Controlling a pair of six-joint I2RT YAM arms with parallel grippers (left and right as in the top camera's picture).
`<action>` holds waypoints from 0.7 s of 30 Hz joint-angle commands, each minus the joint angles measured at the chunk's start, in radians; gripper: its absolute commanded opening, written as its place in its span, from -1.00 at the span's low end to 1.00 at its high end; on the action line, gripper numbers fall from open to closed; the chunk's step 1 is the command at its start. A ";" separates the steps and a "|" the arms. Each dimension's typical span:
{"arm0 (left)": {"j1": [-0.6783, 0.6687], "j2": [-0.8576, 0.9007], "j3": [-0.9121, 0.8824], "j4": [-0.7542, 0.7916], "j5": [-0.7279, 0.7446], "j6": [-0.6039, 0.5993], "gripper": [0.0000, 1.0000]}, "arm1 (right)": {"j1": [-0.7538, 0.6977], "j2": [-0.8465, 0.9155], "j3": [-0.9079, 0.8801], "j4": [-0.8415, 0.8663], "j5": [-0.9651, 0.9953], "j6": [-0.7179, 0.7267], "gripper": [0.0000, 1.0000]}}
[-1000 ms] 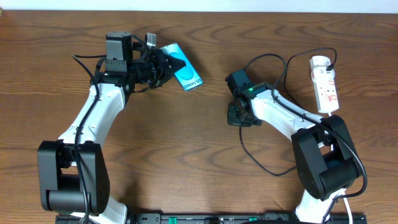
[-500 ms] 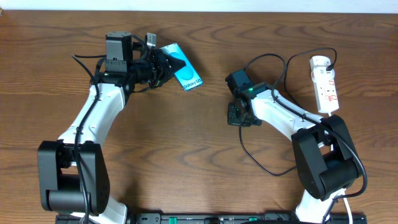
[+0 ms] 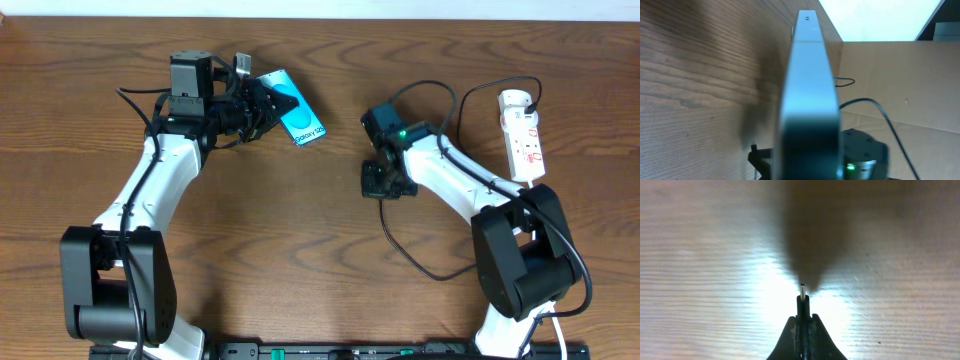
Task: Plug charger to phone and switch on socket
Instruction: 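Lift the connector with the right gripper toward the phone's bottom port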
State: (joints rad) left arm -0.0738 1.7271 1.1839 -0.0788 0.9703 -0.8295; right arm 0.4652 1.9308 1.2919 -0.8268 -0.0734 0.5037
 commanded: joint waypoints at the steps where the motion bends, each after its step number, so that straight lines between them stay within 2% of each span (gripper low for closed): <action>1: -0.002 0.002 -0.005 0.005 0.025 0.025 -0.85 | -0.002 -0.008 0.098 -0.051 -0.050 -0.103 -0.98; 5: 0.000 0.001 -0.005 0.005 0.025 0.025 -0.86 | -0.006 -0.012 0.176 -0.096 -0.186 -0.213 -0.98; 11: 0.035 0.001 -0.005 0.005 0.044 0.025 -0.86 | -0.063 -0.012 0.243 -0.169 -0.634 -0.490 -0.98; 16: 0.076 0.001 -0.005 0.005 0.070 0.025 -0.86 | -0.116 -0.012 0.244 -0.240 -0.786 -0.640 -0.98; 21: 0.108 0.001 -0.005 0.005 0.086 0.025 -0.85 | -0.163 -0.012 0.244 -0.348 -0.962 -0.897 -0.98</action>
State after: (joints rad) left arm 0.0139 1.7271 1.1839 -0.0792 1.0016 -0.8291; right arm 0.3256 1.9308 1.5185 -1.1362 -0.8322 -0.1478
